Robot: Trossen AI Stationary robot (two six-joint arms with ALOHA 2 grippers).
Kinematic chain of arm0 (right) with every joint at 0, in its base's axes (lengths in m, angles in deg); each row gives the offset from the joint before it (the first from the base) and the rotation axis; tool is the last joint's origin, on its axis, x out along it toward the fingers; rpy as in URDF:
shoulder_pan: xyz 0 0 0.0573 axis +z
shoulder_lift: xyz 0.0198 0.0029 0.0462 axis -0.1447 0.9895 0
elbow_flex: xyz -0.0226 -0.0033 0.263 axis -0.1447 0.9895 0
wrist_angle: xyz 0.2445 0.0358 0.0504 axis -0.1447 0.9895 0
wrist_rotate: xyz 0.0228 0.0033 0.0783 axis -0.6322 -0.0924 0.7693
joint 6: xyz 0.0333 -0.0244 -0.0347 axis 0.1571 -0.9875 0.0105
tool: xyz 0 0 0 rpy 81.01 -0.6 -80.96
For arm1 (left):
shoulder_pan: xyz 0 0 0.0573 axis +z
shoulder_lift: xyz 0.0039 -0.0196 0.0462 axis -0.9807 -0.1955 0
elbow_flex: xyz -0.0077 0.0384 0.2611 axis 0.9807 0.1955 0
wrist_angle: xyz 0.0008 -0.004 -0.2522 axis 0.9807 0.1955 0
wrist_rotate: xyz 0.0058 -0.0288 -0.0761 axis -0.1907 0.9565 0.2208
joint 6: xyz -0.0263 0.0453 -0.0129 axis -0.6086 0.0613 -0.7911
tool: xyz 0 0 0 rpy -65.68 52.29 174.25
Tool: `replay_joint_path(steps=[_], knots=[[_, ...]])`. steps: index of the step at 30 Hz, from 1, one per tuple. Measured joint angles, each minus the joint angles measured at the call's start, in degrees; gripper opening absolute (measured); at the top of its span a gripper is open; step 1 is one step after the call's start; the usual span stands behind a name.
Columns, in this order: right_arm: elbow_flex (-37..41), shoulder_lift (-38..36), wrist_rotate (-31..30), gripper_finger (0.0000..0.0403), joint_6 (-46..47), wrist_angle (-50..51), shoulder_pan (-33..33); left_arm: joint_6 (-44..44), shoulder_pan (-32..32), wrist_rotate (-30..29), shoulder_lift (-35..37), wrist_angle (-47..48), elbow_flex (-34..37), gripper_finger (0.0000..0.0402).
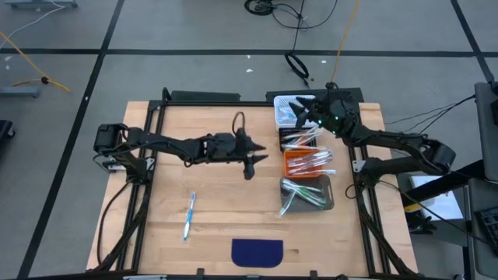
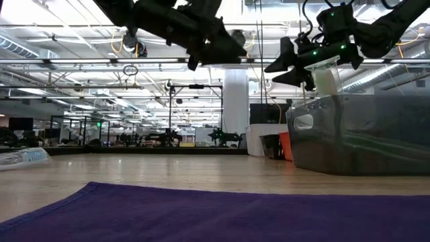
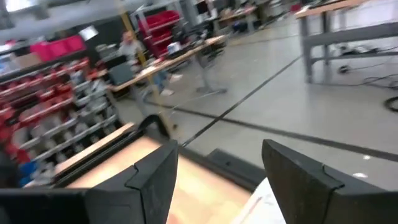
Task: Pick & Place Toothbrushes
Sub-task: Put the blue toothbrush into the white bin
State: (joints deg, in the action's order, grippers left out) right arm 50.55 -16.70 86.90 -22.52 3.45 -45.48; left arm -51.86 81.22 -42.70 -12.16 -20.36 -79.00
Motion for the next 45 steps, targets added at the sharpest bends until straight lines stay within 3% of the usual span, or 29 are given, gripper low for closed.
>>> replay_joint_path(steps=[4, 17, 31, 45], knots=[[0.02, -1.74, 2.69, 0.0228, 0.02, 4.66, 2.71, -2.64, -1.88, 1.35, 0.0, 9.69, 0.0, 0.0145], [0.02, -2.33, 3.88, 0.0223, -1.65, 8.28, 11.75, -34.85, -12.36, 0.63, 0.0, 50.34, 0.0, 0.0145], [0.02, -2.33, 3.77, 0.0222, -1.73, 8.89, 15.08, -68.34, -25.2, 0.48, 0.0, 67.28, 0.0, 0.0145], [0.02, -2.31, 3.74, 0.022, -3.06, 12.08, 15.16, -83.62, -28.72, 8.87, 0.0, 80.13, 0.0, 0.0145]])
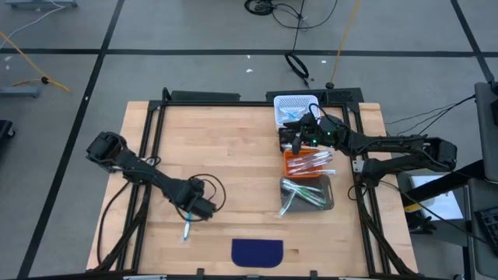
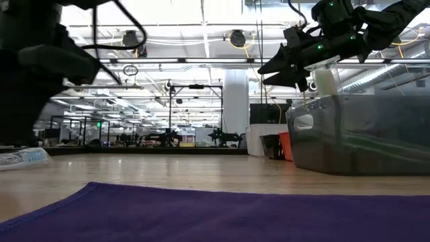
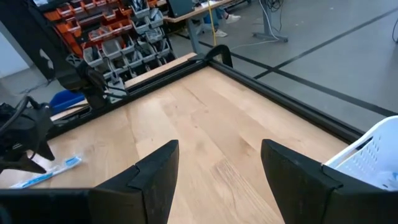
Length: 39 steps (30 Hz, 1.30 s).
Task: Pick & Place Toothbrushes
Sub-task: Put the blue toothbrush into the white bin
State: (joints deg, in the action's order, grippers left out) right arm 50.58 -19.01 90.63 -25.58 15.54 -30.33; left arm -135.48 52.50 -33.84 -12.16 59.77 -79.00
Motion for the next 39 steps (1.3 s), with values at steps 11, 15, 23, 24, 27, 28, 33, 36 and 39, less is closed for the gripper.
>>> replay_joint_path(steps=[11, 15, 23, 24, 27, 28, 33, 36, 39], knots=[[0.0, 0.0, -0.01, 0.0218, -0.92, -0.1, -0.01, -9.47, -4.03, -0.8, 0.0, 0.17, 0.02, 0.0145], [0.0, 0.0, -0.01, 0.0218, -1.46, -0.09, -0.01, -12.09, -4.81, -1.1, 0.0, -0.27, 0.86, 0.0145], [0.0, 0.0, -0.01, 0.0216, -1.49, -0.08, -0.01, -13.37, -4.76, 0.0, 0.0, -11.63, 6.97, 0.0145], [0.0, 0.0, -0.01, 0.0217, -1.49, -0.08, -0.01, -13.28, -4.62, 0.07, 0.0, -12.15, 7.56, 0.0145], [0.0, 0.0, -0.01, 0.0216, -1.66, -0.08, -0.01, -13.13, -4.23, 0.12, 0.15, -13.47, 8.7, 0.0145], [0.0, -0.02, -0.01, 0.0215, -1.66, -0.08, -0.01, -12.84, -4.14, 0.16, 0.2, -13.7, 8.88, 0.0145], [0.0, 0.0, -0.01, 0.0213, -1.67, -0.08, -0.01, -11.64, -3.35, 0.21, 0.2, -14.41, 8.92, 0.0138], [0.0, 0.0, -0.01, 0.0213, -1.66, -0.08, -0.01, -9.11, -2.56, 0.22, 0.15, -15.4, 8.96, 0.01], [0.0, 0.0, -0.01, 0.0212, -1.66, -0.01, -0.01, -6.08, -1.61, -0.23, 0.11, -16.22, 8.98, 0.0035]])
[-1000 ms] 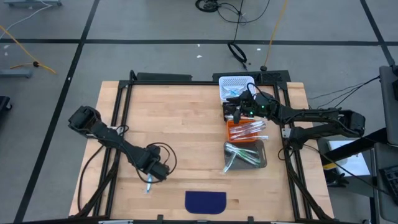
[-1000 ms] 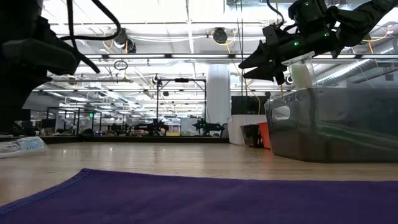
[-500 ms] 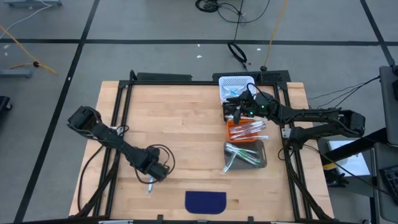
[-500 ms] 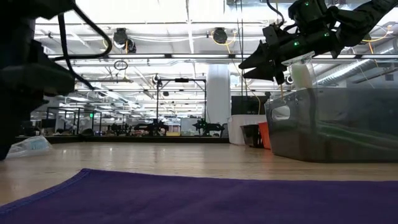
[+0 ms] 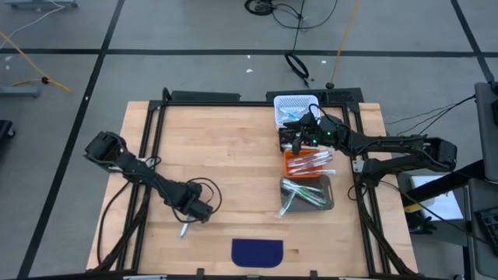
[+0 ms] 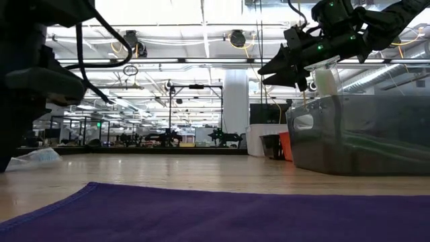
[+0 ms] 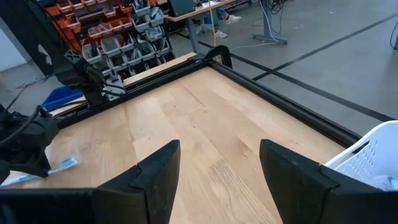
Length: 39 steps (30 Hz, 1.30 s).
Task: Pick & Place Toothbrushes
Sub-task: Put the blue toothbrush into the white bin
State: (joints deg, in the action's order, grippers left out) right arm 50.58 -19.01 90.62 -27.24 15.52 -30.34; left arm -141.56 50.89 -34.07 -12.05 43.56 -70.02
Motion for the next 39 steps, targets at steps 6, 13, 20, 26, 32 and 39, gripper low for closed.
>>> replay_joint_path(steps=[6, 13, 20, 26, 32, 39], knots=[[0.0, -0.01, 0.0, 0.0212, 0.0, 0.23, 0.0, 4.84, 2.22, -3.74, -0.09, 0.14, -0.42, 0.0013], [0.0, -0.01, 0.0, 0.0212, 0.05, 0.96, 0.0, 12.47, 5.39, -9.03, -0.29, -0.03, -2.24, 0.0004], [0.0, 0.0, 0.0, 0.0212, 0.17, 1.4, 0.0, 26.04, 10.25, -15.73, -0.27, 0.27, -8.28, 0.0001], [0.0, -0.01, 0.02, 0.0212, 0.18, 1.46, 0.0, 39.84, 14.37, -21.48, -0.24, 0.34, -15.48, 0.0001], [0.0, -0.01, 0.19, 0.0212, 0.2, 1.44, 0.0, 52.44, 17.82, -29.18, -0.18, -0.02, -23.03, 0.0001], [0.0, -0.01, 6.28, 0.0212, 0.24, 0.05, 0.0, 66.68, 21.43, -36.31, -0.11, -9.22, -27.62, 0.0]])
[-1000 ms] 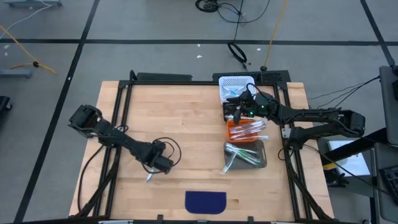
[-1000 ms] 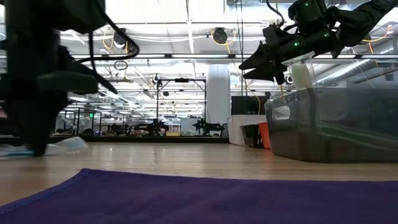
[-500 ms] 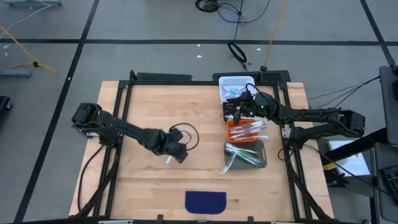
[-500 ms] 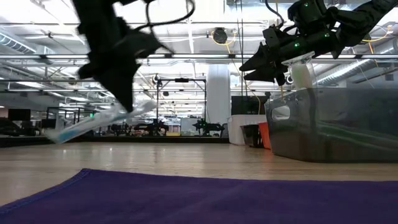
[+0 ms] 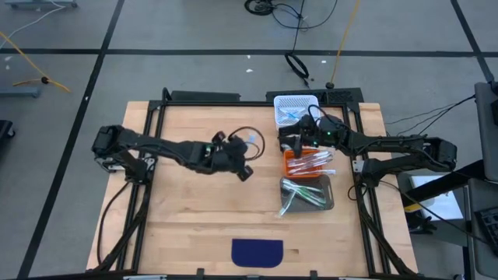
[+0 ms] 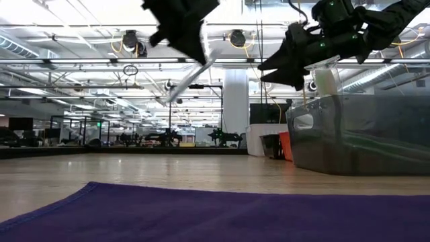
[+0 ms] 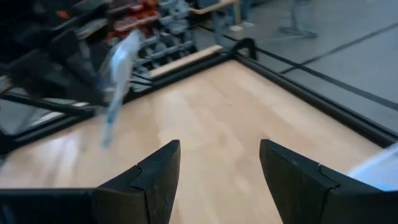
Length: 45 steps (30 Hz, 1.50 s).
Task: Pick & Place Toothbrushes
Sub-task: Put the blue toothbrush into the white bin
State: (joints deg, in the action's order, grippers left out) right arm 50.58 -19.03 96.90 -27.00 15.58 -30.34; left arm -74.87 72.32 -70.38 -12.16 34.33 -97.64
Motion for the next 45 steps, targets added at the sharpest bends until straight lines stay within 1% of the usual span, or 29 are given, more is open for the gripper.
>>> replay_joint_path(steps=[5, 10, 13, 16, 21, 23, 26, 34, 37, 39, 42, 45], knots=[[0.0, -0.01, 4.46, 0.0212, 1.88, -3.92, 0.08, 11.65, 2.51, 1.87, -0.35, -15.68, -0.03, 0.0], [0.0, 0.01, 4.61, 0.0212, 2.99, -7.56, 1.36, 20.29, 4.43, 2.09, -1.81, -27.41, -0.01, 0.0], [0.0, 0.01, 4.43, 0.0212, 2.99, -10.03, 2.33, 23.37, 5.66, 4.13, -3.17, -32.02, -0.01, 0.0], [0.0, 0.01, 4.41, 0.0212, 3.0, -12.13, 2.82, 23.99, 6.7, 6.32, -4.8, -33.29, -0.01, 0.0], [0.0, 0.01, 3.95, 0.0212, 2.91, -13.68, 2.99, 24.42, 7.57, 6.65, -6.55, -35.5, -0.01, 0.0], [0.0, 0.01, 3.83, 0.0212, 2.88, -13.67, 2.97, 24.42, 7.77, 7.87, -6.89, -35.47, 0.06, 0.0], [0.0, 0.01, 1.35, 0.0212, 2.82, -13.72, 2.99, 24.46, 7.9, 9.52, -7.37, -37.87, 0.04, 0.0], [0.0, 0.01, 1.0, 0.0208, 2.81, -13.71, 2.99, 25.25, 7.95, 9.64, -7.43, -38.88, 0.04, 0.0], [0.0, 0.01, 0.98, 0.0189, 2.82, -13.69, 2.99, 25.23, 7.95, 9.64, -7.43, -38.9, 0.04, 0.0], [0.0, 0.01, 1.07, 0.0166, 2.89, -13.71, 2.99, 25.23, 7.95, 9.64, -7.43, -38.85, 0.04, 0.0], [0.0, 0.01, 1.24, 0.0116, 2.82, -13.73, 2.99, 25.23, 8.01, 9.64, -7.43, -38.88, 0.04, 0.0], [0.0, 0.01, 1.22, 0.0052, 2.78, -13.71, 2.99, 25.25, 8.21, 9.69, -7.43, -38.85, 0.04, 0.0]])
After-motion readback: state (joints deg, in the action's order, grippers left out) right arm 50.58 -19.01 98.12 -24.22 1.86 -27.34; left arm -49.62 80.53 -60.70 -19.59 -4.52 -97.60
